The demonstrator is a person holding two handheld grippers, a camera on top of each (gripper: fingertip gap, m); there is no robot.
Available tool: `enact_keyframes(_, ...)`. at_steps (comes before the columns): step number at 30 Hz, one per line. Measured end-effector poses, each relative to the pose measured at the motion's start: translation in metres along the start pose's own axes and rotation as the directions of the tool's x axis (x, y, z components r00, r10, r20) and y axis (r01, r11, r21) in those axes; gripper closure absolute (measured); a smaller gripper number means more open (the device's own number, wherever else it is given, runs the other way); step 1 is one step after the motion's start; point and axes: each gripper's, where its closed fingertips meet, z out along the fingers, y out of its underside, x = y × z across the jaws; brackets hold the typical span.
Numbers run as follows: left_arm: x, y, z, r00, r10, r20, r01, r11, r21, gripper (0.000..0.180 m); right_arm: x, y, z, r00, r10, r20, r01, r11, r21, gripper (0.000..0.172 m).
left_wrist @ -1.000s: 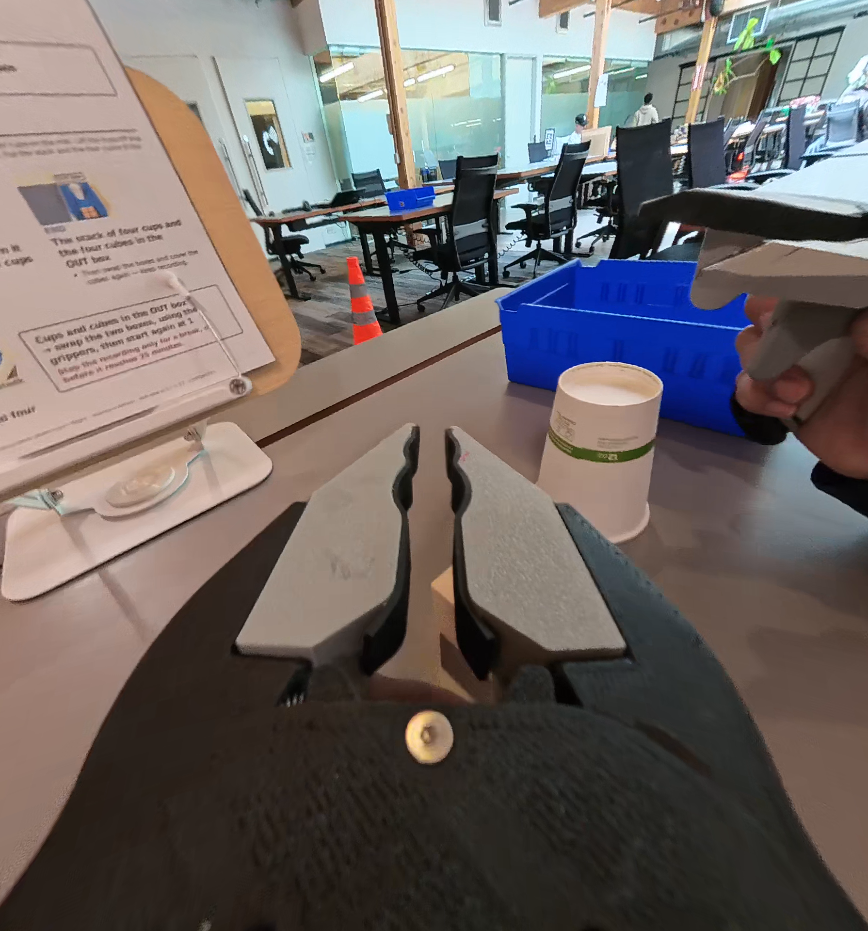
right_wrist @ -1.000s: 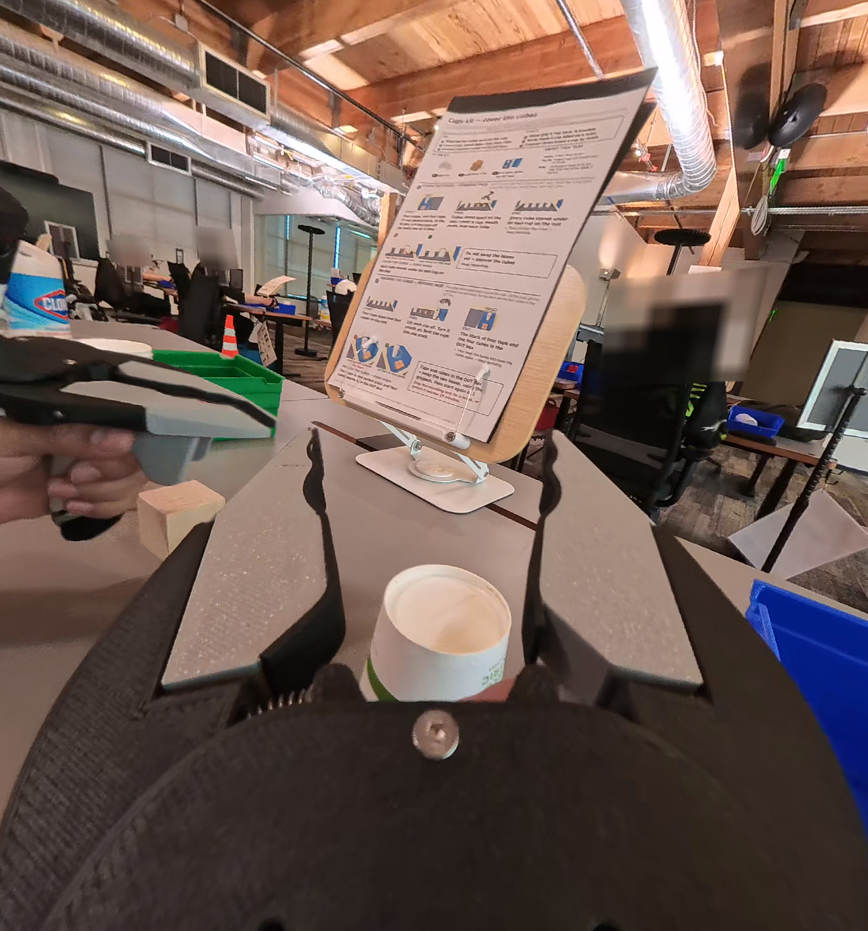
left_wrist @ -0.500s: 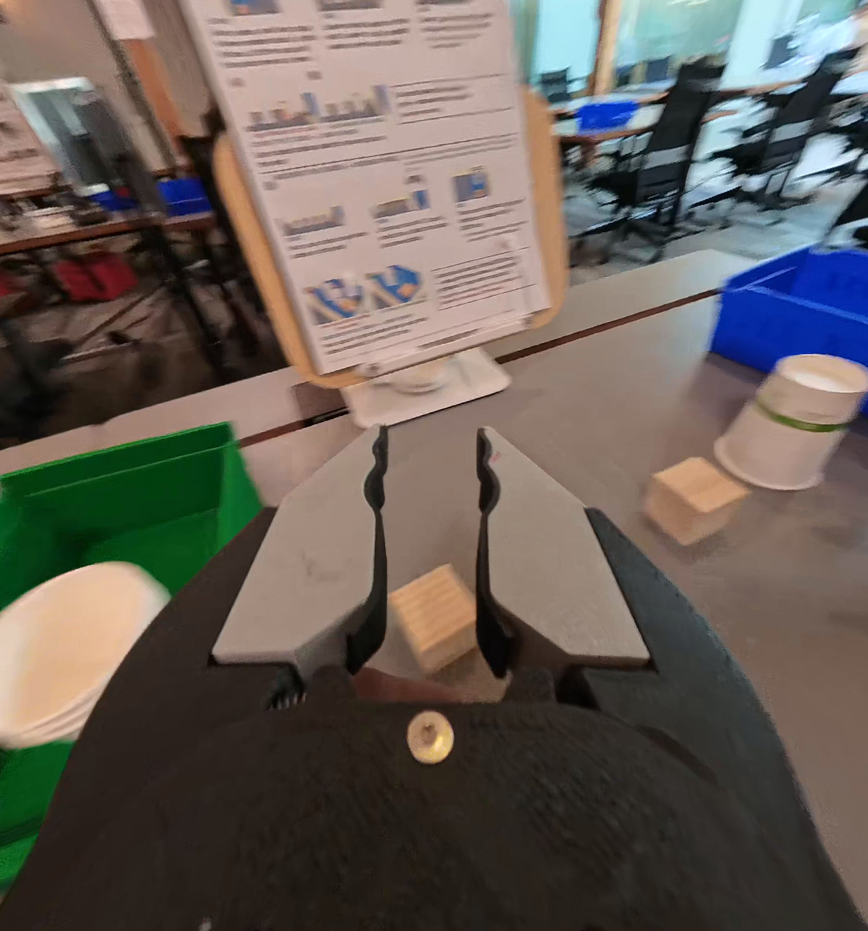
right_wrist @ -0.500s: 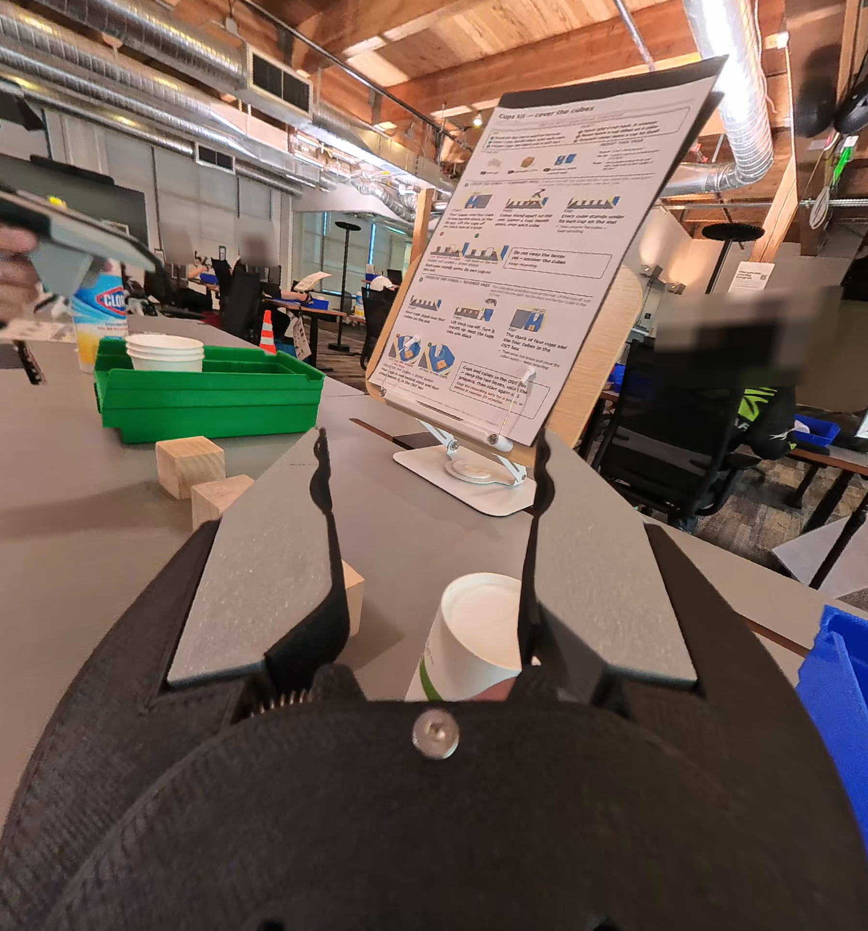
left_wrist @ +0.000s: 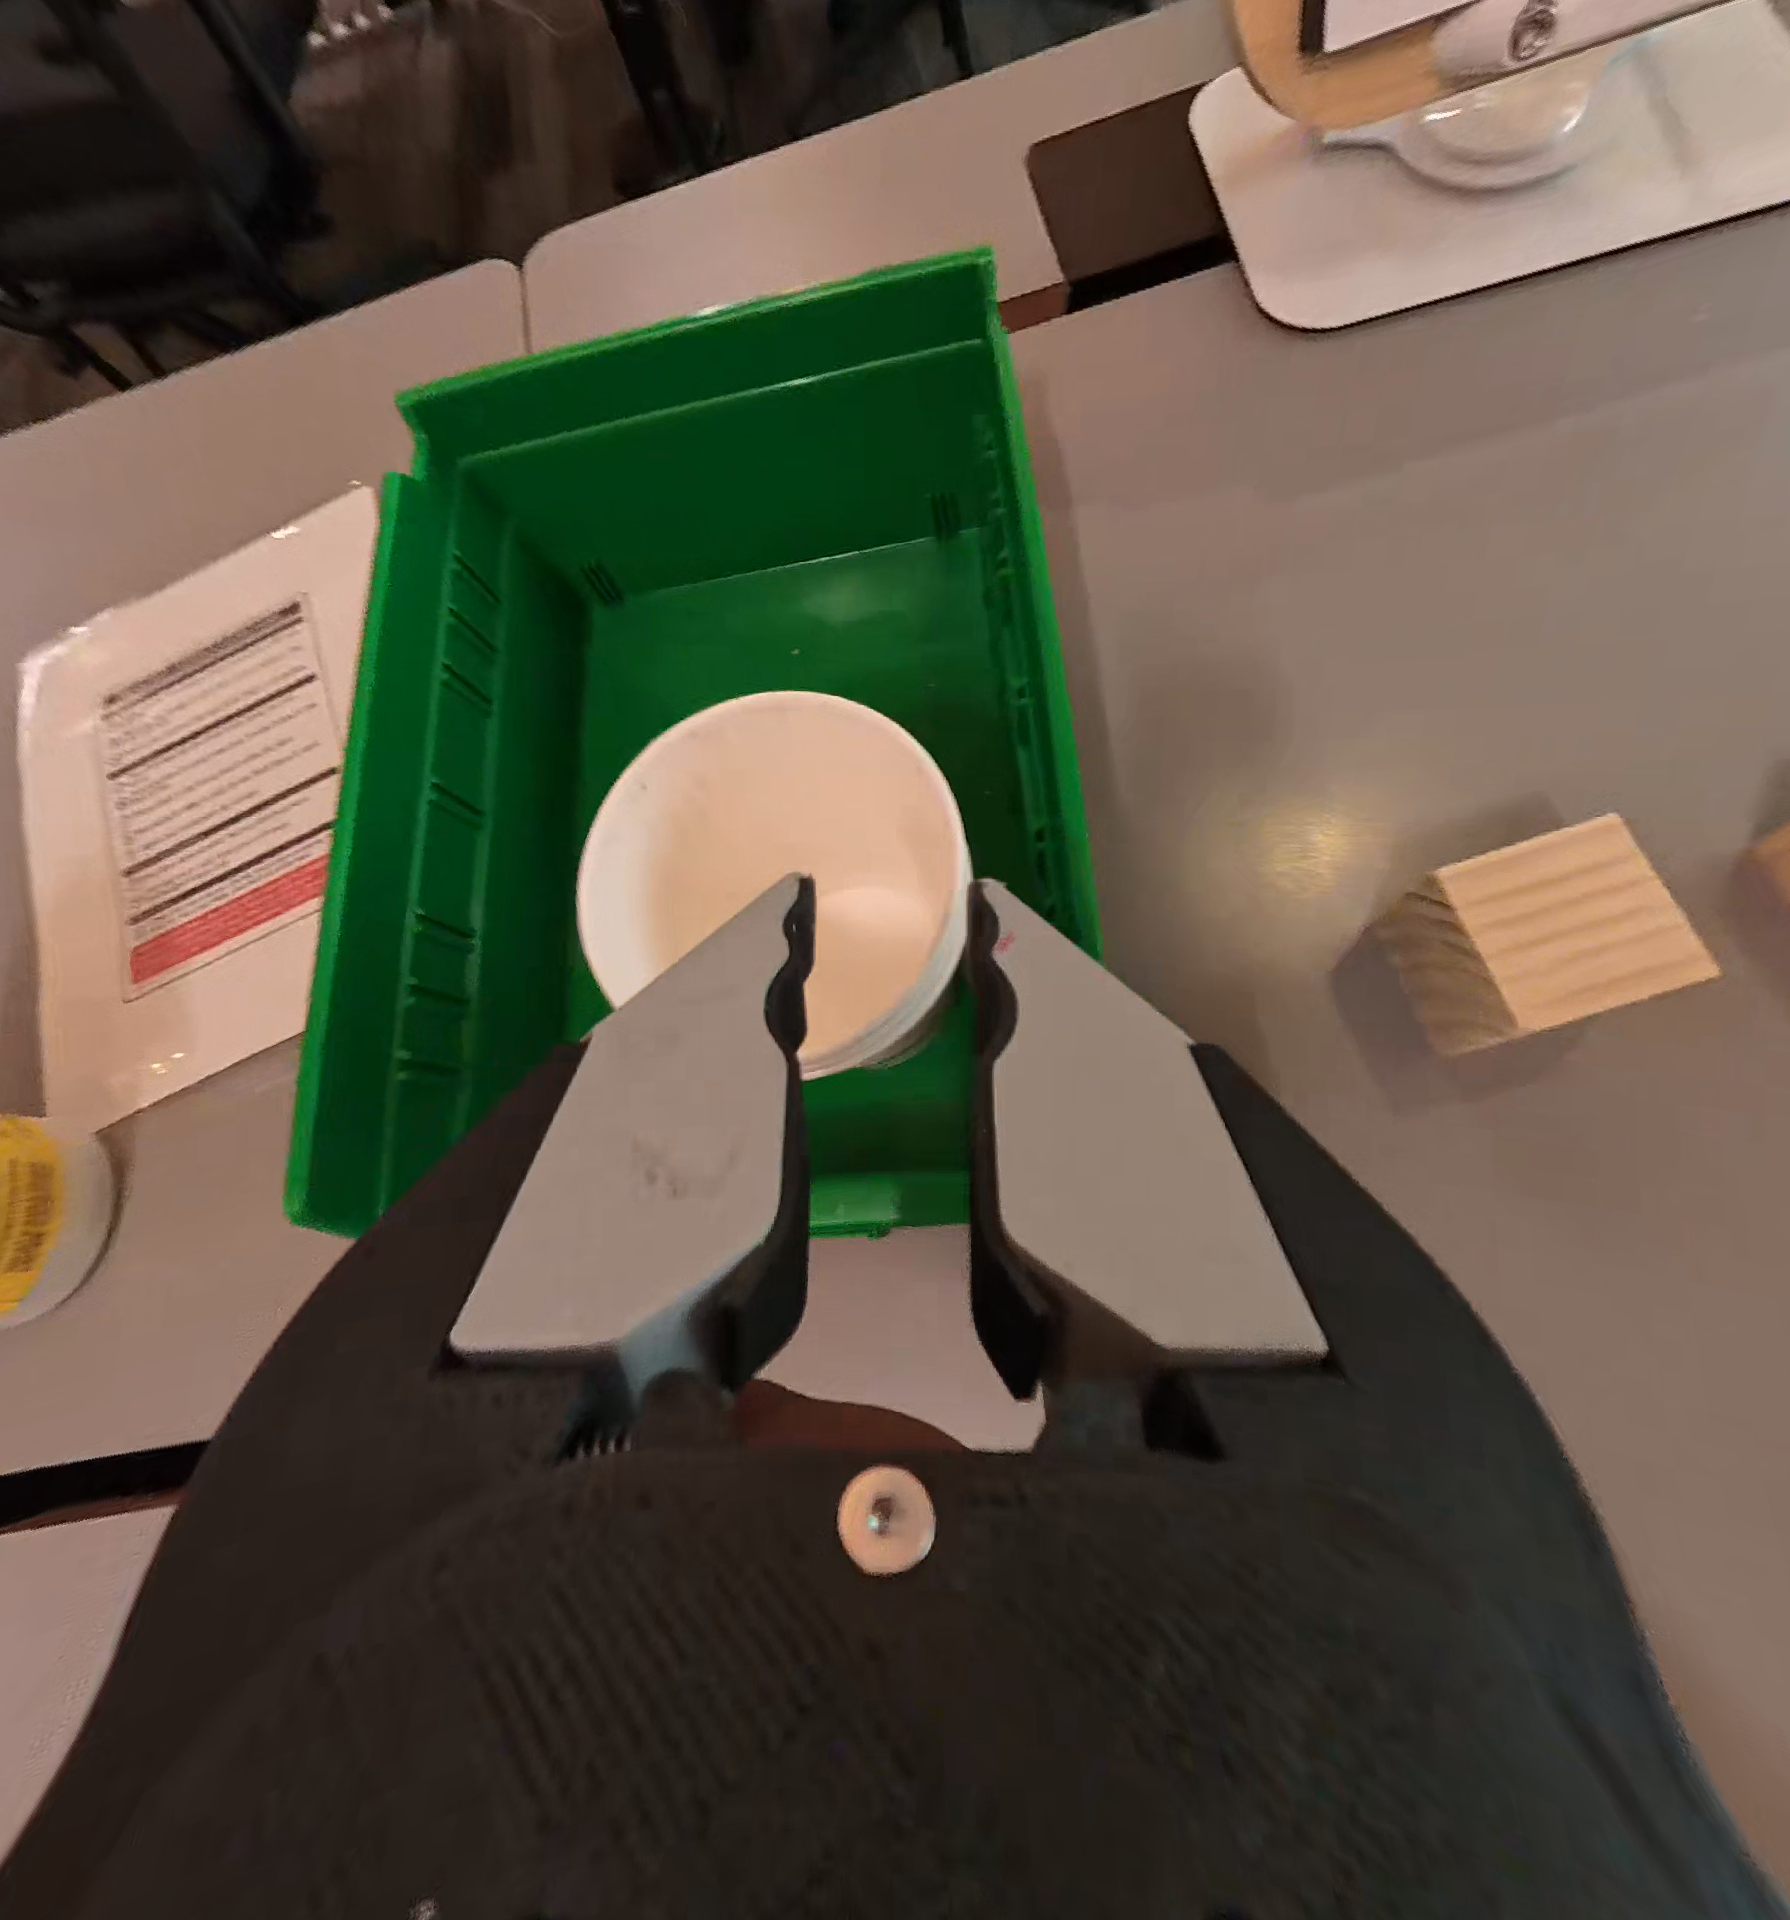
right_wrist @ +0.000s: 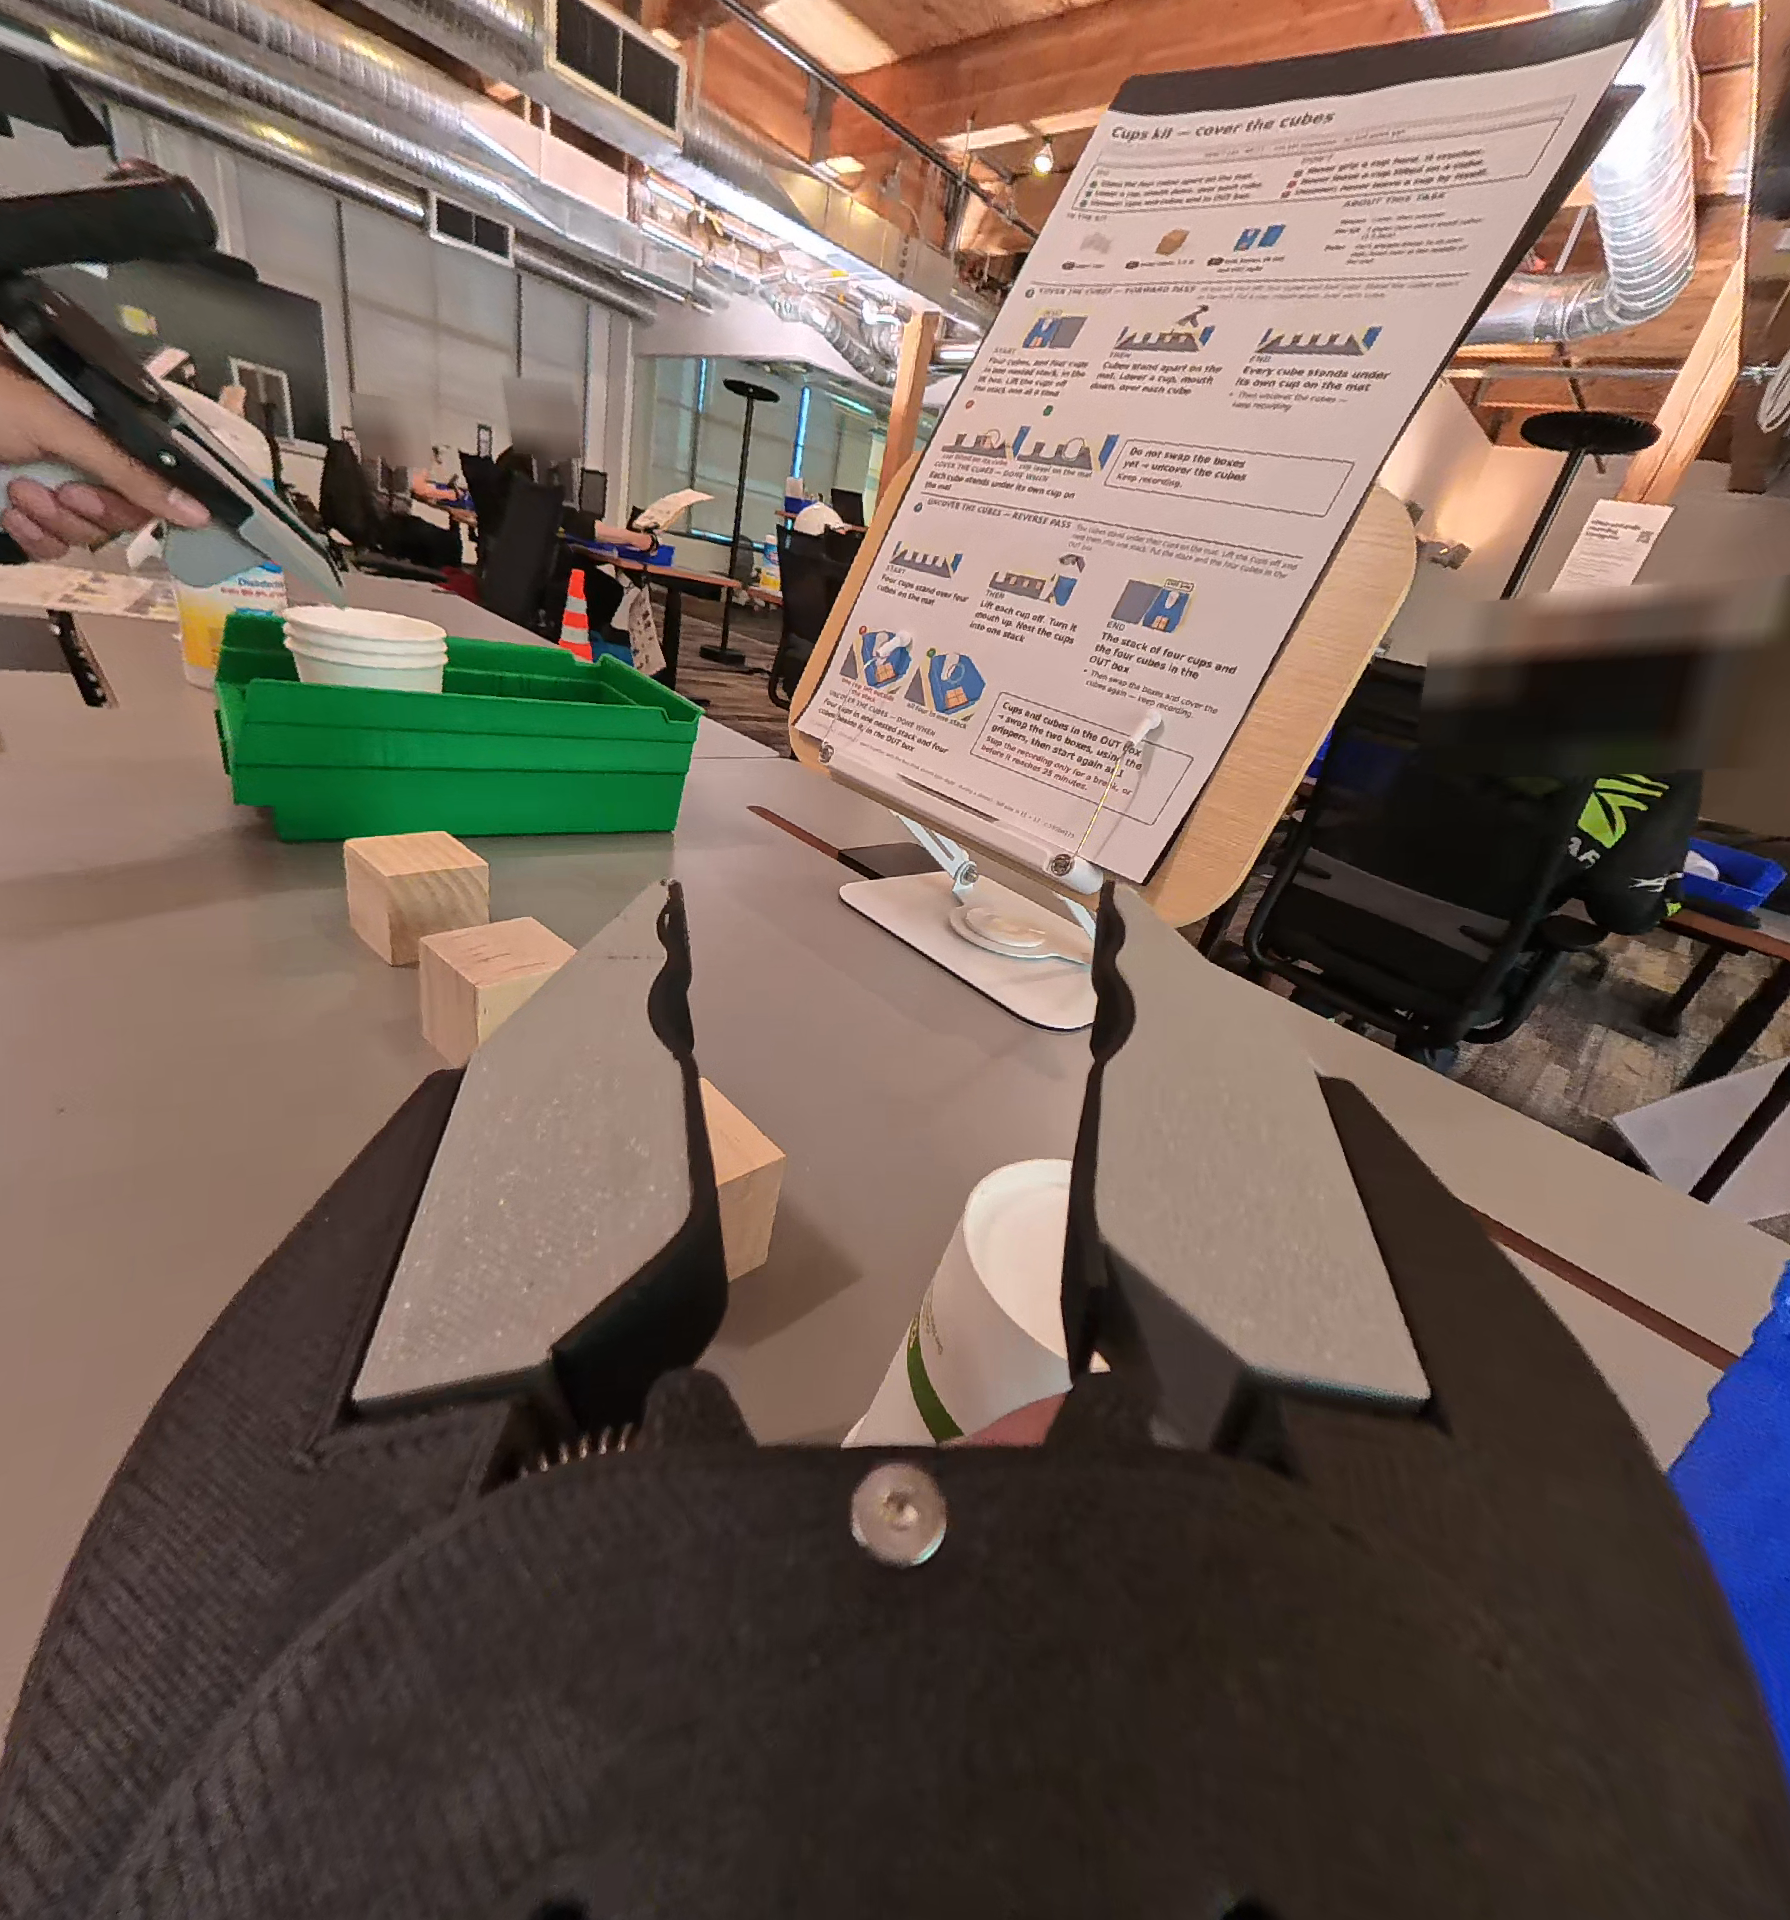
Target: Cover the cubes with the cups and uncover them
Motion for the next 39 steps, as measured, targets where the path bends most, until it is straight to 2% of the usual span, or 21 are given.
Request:
enact_keyframes(6, 0.001, 0.020, 0.015, 0.994, 0.104, 0.024, -0.100, 0.986, -0.133, 0.155, 0.000, -0.002, 0.000, 1.000, 0.016, 0.010, -0.016, 1.000, 0.006, 0.097)
enact_keyframes(7, 0.001, 0.023, 0.017, 0.993, 0.118, 0.030, -0.112, 0.983, -0.149, 0.160, 0.000, -0.002, 0.000, 1.000, 0.014, 0.009, -0.014, 1.000, 0.006, 0.097)
enact_keyframes(8, 0.000, 0.022, 0.018, 0.991, 0.126, 0.042, -0.119, 0.982, -0.149, 0.172, 0.000, -0.002, 0.000, 1.000, 0.011, 0.007, -0.011, 1.000, 0.006, 0.097)
enact_keyframes(10, 0.000, 0.021, 0.019, 0.990, 0.137, 0.040, -0.129, 0.980, -0.151, 0.176, 0.000, -0.002, -0.001, 1.000, 0.010, 0.006, -0.010, 1.000, 0.007, 0.097)
enact_keyframes(21, 0.001, 0.004, 0.009, 0.993, 0.114, 0.035, -0.110, 0.989, -0.098, 0.176, -0.005, 0.001, 0.003, 1.000, 0.009, 0.024, -0.009, 1.000, -0.017, 0.097)
enact_keyframes(26, 0.013, 0.007, 0.010, 0.996, 0.087, -0.028, -0.090, 0.991, -0.104, 0.177, -0.007, 0.002, 0.004, 1.000, 0.007, 0.027, -0.007, 1.000, -0.025, 0.097)
enact_keyframes(28, 0.019, 0.008, 0.010, 0.996, 0.061, -0.073, -0.068, 0.993, -0.100, 0.177, -0.007, 0.002, 0.004, 1.000, 0.006, 0.027, -0.005, 1.000, -0.027, 0.097)
enact_keyframes(34, 0.036, 0.006, 0.005, 0.956, -0.132, -0.261, 0.114, 0.990, -0.081, 0.177, -0.008, 0.003, 0.004, 0.999, 0.007, 0.031, -0.006, 0.999, -0.032, 0.097)
enact_keyframes(39, 0.037, 0.010, 0.002, 0.921, -0.215, -0.324, 0.199, 0.976, -0.083, 0.176, -0.010, 0.005, 0.006, 0.999, 0.004, 0.035, -0.002, 0.999, -0.042, 0.097)
